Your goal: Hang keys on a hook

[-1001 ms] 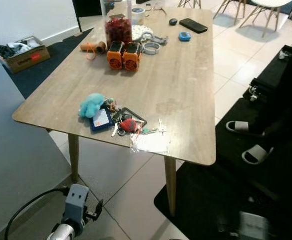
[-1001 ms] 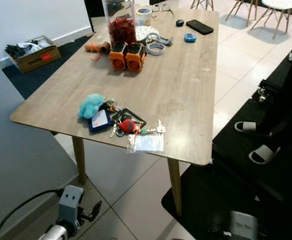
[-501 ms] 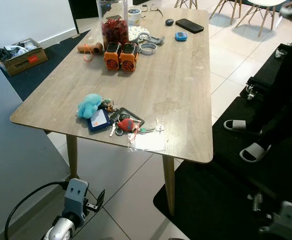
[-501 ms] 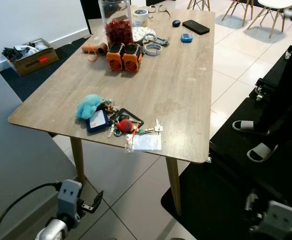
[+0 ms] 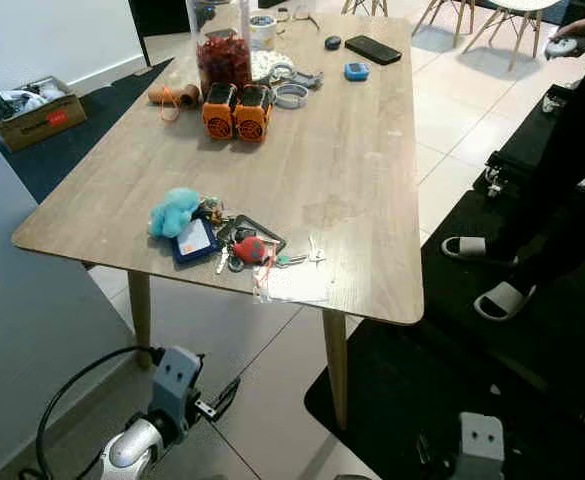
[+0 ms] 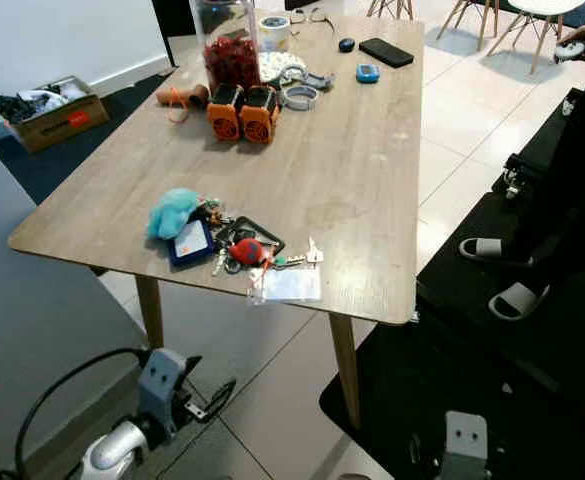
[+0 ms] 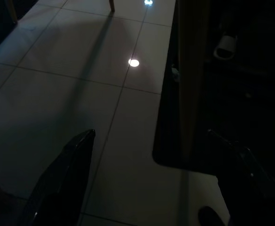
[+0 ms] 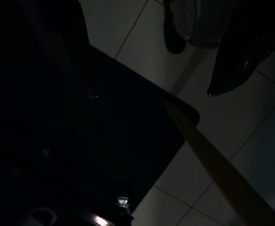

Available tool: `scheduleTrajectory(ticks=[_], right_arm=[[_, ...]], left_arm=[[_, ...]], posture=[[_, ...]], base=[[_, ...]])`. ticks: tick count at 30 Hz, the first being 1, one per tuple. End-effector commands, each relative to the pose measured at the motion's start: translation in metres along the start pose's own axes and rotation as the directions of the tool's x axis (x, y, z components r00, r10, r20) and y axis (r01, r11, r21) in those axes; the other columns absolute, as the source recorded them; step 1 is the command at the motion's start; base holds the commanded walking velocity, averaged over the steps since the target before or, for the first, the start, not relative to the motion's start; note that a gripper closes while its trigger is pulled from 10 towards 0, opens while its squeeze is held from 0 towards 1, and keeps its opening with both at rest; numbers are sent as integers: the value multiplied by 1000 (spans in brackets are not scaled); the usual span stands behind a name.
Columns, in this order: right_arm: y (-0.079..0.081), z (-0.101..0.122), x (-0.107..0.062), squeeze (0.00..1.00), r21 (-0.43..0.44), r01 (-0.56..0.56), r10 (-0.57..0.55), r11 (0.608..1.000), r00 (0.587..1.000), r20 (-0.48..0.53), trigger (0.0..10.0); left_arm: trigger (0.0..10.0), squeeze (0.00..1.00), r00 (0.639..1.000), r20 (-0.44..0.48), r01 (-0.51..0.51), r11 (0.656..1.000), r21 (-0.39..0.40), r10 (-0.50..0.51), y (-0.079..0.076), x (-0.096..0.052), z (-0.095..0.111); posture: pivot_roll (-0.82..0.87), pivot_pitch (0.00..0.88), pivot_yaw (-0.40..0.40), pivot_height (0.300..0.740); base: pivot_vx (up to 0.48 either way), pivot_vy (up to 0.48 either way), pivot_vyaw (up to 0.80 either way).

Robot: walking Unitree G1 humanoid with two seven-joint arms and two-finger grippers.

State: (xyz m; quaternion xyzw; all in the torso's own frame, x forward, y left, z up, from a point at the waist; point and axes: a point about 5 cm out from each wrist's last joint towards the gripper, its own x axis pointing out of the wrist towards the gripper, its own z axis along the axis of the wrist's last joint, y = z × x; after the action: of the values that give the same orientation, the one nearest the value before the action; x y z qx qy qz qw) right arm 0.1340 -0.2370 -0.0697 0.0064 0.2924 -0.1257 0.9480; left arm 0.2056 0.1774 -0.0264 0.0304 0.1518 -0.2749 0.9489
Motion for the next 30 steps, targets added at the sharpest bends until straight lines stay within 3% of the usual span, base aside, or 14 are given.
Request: scheduleTrajectory(ticks=[1, 4, 5, 6, 7, 8, 10, 12, 14, 17, 22, 25, 28, 30], right_arm=[[-4, -8, -3, 0, -10, 23, -24, 1000, 999, -43, 10000], [-14, -10, -3, 0, 20, 99, -98, 995, 993, -66, 10000], [-16, -14, -3, 0, 50, 130, -124, 990, 986, -108, 10000], [-16, -14, -3, 0, 50, 130, -124, 990, 986, -108, 10000], [-13, -21, -3, 0, 86, 132, -116, 987, 978, -175, 10000], [-13, -21, -3, 0, 86, 132, -116, 987, 978, -175, 10000], [0, -28, -3, 0, 72, 64, -45, 995, 970, -241, 10000], [6, -28, -2, 0, 51, 26, -13, 998, 971, -238, 10000], [11, -23, 0, 0, 54, 2, 9, 999, 978, -209, 10000], [11, -23, 1, 0, 43, 7, 2, 999, 977, -211, 10000], [8, -25, 0, 0, 26, 5, 1, 1000, 974, -229, 10000], [8, -25, 0, 0, 24, 4, 1, 1000, 973, -231, 10000], [5, -24, 1, 0, 17, 3, 1, 1000, 973, -232, 10000], [5, -24, 1, 0, 15, 4, 0, 1000, 973, -232, 10000]], left_arm=[[10000, 0, 1000, -18, 16, 1000, 2, -16, 0, -3, -2], [10000, 0, 999, -21, -38, 999, 26, 38, 5, -3, 1], [10000, 0, 992, -66, -108, 994, -5, 108, 9, -2, -4], [10000, 0, 992, -66, -108, 994, -5, 108, 9, -2, -4], [10000, 0, 975, -154, -171, 984, -46, 163, 10, -3, -16], [10000, 0, 975, -154, -171, 984, -46, 163, 10, -3, -16], [10000, 0, 948, -254, -206, 978, -38, 190, 8, -8, -29], [10000, 0, 955, -234, -201, 978, -55, 183, 6, -7, -27], [10000, 0, 993, -67, -105, 989, -102, 98, -2, 0, -5], [10000, 0, 990, 75, 119, 992, -30, -117, -15, 3, 26], [10000, 0, 950, 109, 289, 956, 48, -293, -20, 3, 47], [10000, 0, 943, 108, 310, 949, 55, -315, -20, 3, 49], [10000, 0, 884, 147, 437, 896, 79, -444, -25, 5, 72], [10000, 0, 873, 181, 442, 891, 99, -453, -29, 7, 82]], posture=[[25, 55, 19, 740], [27, 52, 21, 740], [30, 46, 18, 740], [30, 46, 18, 740], [27, 43, 18, 740], [27, 43, 18, 740], [16, 38, 19, 740], [19, 33, 16, 740], [19, 33, 16, 740], [20, 30, 6, 740], [23, 30, 2, 740], [22, 31, 2, 740], [20, 35, 3, 740], [20, 35, 3, 740]], base=[[0, 0, 0], [0, 0, 0], [0, 0, 0], [0, 0, 0], [0, 0, 0], [0, 0, 0], [0, 0, 0], [0, 0, 0], [0, 0, 0], [0, 0, 0], [0, 0, 0], [0, 0, 0], [0, 0, 0], [0, 0, 0]])
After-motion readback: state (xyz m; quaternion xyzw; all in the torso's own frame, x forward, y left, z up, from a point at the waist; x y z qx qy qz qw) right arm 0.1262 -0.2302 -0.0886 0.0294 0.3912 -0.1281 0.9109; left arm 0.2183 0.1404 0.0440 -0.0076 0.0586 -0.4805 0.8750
